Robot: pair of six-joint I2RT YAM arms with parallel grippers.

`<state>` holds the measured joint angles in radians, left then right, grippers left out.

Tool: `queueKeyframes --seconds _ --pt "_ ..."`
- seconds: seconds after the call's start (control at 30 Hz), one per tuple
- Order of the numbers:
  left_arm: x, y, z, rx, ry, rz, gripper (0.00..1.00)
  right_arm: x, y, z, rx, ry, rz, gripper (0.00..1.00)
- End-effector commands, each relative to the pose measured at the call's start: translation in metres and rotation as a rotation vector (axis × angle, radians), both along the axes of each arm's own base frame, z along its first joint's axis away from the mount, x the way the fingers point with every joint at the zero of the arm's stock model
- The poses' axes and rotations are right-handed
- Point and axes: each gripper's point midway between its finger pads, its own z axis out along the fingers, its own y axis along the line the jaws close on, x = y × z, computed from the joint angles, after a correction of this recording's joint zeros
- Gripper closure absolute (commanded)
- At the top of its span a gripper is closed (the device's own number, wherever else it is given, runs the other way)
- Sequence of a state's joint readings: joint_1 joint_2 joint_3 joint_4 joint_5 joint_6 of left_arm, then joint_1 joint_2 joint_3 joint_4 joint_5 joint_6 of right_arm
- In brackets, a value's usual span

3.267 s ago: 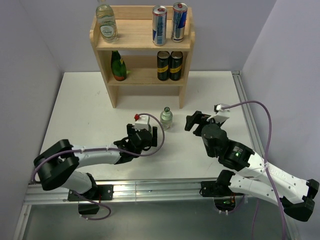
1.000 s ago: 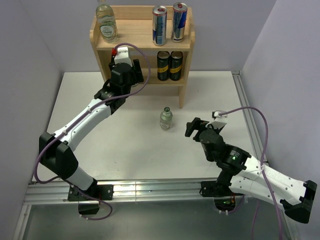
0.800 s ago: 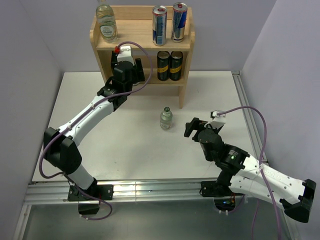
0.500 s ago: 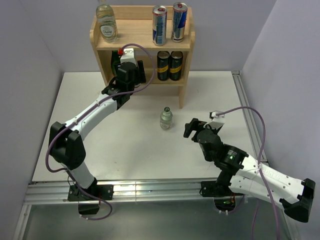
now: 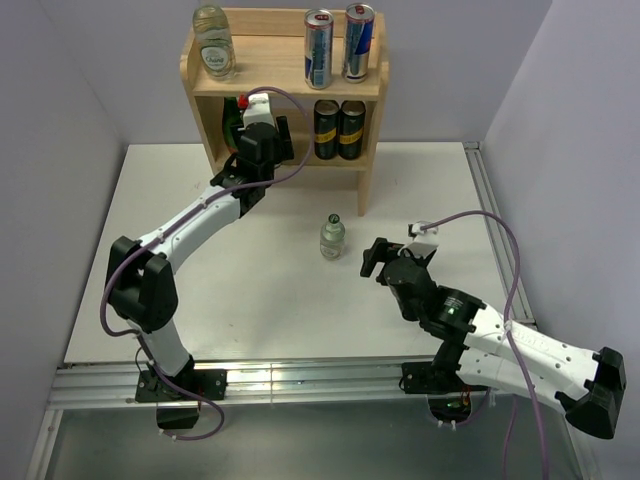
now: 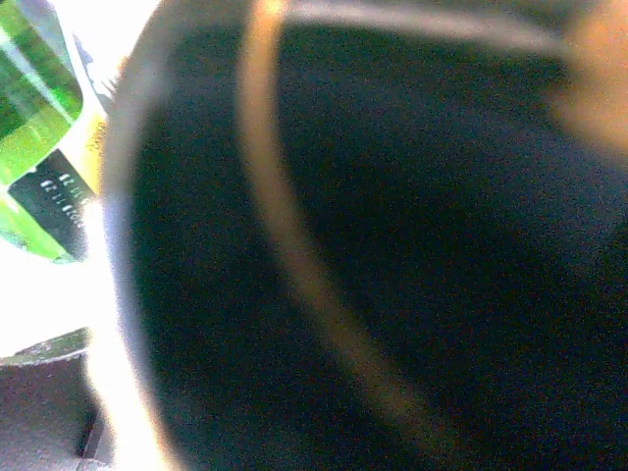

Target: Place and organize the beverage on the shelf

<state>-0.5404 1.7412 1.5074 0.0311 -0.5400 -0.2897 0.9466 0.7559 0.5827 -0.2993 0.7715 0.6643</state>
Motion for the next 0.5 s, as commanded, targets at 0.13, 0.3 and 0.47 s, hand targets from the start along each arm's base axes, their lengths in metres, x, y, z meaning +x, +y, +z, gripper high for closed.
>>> queueKeyframes --seconds 0.13,0.3,0.47 --pt "0.030 0.008 0.089 -0.114 -0.252 0.071 1.00 0.004 0.008 0.003 0.028 -0.016 0.002 0.09" --pt "0.034 0.012 0.092 -0.135 -0.270 0.096 1.00 0.007 0.012 0.000 0.014 -0.011 0.010 0.09" --pt "0.031 0.019 0.097 -0.176 -0.304 0.137 1.00 0.009 0.019 -0.003 0.017 -0.005 0.024 0.09"
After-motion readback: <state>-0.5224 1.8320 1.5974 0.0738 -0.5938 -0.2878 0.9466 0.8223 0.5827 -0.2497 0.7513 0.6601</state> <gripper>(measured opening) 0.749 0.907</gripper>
